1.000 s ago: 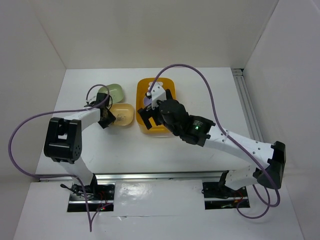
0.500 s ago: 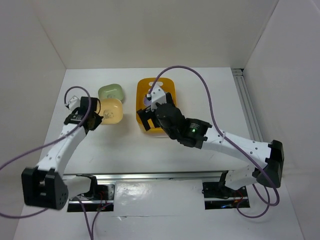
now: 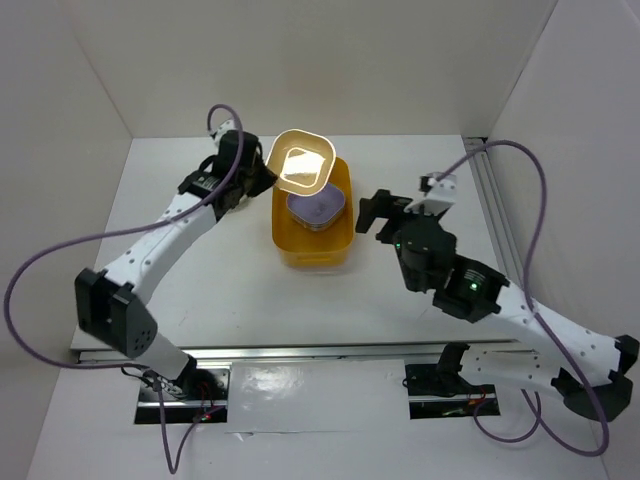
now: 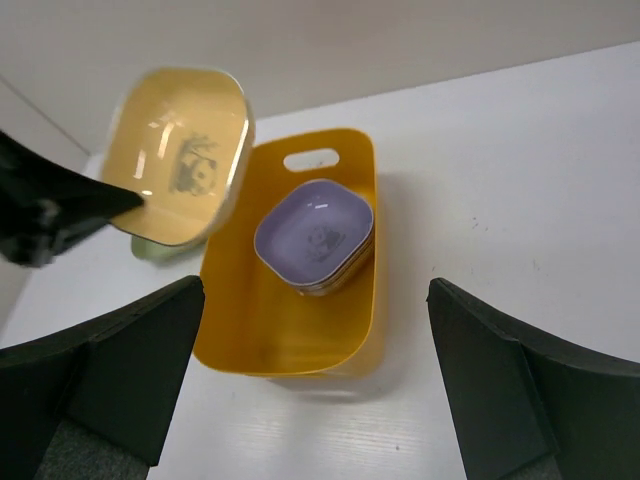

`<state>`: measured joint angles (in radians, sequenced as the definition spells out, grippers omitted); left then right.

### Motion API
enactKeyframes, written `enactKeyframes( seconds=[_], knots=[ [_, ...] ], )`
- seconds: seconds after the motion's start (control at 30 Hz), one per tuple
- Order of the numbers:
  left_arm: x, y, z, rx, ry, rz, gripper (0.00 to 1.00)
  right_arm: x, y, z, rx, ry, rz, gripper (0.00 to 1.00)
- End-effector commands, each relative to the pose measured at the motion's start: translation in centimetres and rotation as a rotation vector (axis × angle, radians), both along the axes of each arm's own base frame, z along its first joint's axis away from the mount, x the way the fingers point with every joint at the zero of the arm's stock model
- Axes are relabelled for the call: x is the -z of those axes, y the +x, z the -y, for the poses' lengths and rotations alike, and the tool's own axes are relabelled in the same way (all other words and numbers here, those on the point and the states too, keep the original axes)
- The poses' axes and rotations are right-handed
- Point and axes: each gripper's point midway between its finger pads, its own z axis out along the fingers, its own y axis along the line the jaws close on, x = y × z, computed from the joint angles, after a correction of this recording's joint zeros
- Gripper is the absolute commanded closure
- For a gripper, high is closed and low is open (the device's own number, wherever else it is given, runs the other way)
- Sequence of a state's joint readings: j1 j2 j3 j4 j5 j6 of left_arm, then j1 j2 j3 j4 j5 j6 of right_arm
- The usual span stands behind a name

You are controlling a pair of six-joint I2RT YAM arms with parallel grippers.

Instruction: Place the plates into the plastic bin on the countertop

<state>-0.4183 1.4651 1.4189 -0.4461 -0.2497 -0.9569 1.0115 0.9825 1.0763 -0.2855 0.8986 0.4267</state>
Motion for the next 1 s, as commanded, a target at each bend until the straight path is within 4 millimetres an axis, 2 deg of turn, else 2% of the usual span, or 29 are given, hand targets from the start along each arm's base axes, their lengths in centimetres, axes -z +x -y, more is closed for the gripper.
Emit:
enactKeyframes(
  seconds=[0.0,0.03,0.07,0.1,0.27,0.33,0.43,0.47,0.5,0.53,0.57,0.63,0.67,0.7,0.77,0.8,0.83,0.87,0.9,0.97],
  knots=[
    [0.9,3.3,2.9,0.074,0.048,-0.002,1.00,-2.5,-1.1,4.1,0.109,0.139,0.056,0.00],
    [0.4,4.2,3.3,0.074,0.046,0.001,1.00,-2.3,-1.4,4.6,0.109,0.126,0.048,0.00],
    [1.6,4.5,3.5,0.074,0.061,-0.034,1.00,-2.6,-1.5,5.1,0.118,0.128,0.050,0.00],
    [3.6,5.1,3.9,0.089,0.079,-0.072,1.00,-2.3,-1.8,5.6,0.118,0.110,0.040,0.00],
    [5.9,7.0,5.2,0.157,0.138,-0.100,1.00,-2.3,-2.2,6.1,0.106,0.089,0.029,0.00],
    [6.9,7.2,4.4,0.153,0.161,-0.132,1.00,-2.4,-2.3,6.2,0.095,0.098,0.032,0.00],
    [7.4,7.9,3.3,0.181,0.158,-0.141,1.00,-1.8,-2.4,5.8,0.072,0.085,0.026,0.00],
    [8.1,7.9,3.6,0.193,0.154,-0.156,0.99,-1.6,-2.3,5.7,0.072,0.085,0.026,0.00],
    [8.4,8.3,3.3,0.207,0.162,-0.158,0.88,-1.2,-2.3,5.5,0.063,0.079,0.019,0.00],
    [8.4,8.5,3.4,0.207,0.162,-0.156,0.88,-1.3,-2.3,5.3,0.054,0.087,0.023,0.00],
    [8.3,8.3,3.3,0.208,0.166,-0.169,0.66,-1.3,-2.3,5.3,0.054,0.087,0.023,0.00],
    [8.0,8.4,3.3,0.214,0.171,-0.159,0.40,-1.2,-2.2,4.9,0.044,0.076,0.020,0.00],
    [6.8,8.3,3.3,0.213,0.165,-0.137,0.24,-1.0,-1.9,4.9,0.053,0.068,0.016,0.00],
    [6.5,7.9,3.1,0.218,0.172,-0.132,0.20,-1.2,-1.9,4.7,0.044,0.078,0.020,0.00],
    [4.0,7.3,3.0,0.230,0.161,-0.068,0.15,-1.0,-1.7,4.4,0.044,0.076,0.018,0.00],
    [3.4,7.1,2.4,0.224,0.153,-0.061,0.09,-0.7,-1.7,4.2,0.035,0.069,0.012,0.00],
    [2.3,7.1,1.8,0.212,0.147,-0.040,0.09,-0.6,-1.7,4.2,0.035,0.069,0.012,0.00],
    [0.5,6.5,0.8,0.185,0.126,-0.009,0.09,-0.6,-1.6,4.0,0.035,0.069,0.012,0.00],
    [0.6,6.8,-2.0,0.104,0.125,-0.019,0.06,-0.6,-1.6,3.8,0.024,0.070,0.010,0.00],
    [0.1,6.5,-5.4,-0.027,0.095,-0.029,0.03,-0.1,-1.6,3.6,0.016,0.062,0.002,0.00]
  ],
)
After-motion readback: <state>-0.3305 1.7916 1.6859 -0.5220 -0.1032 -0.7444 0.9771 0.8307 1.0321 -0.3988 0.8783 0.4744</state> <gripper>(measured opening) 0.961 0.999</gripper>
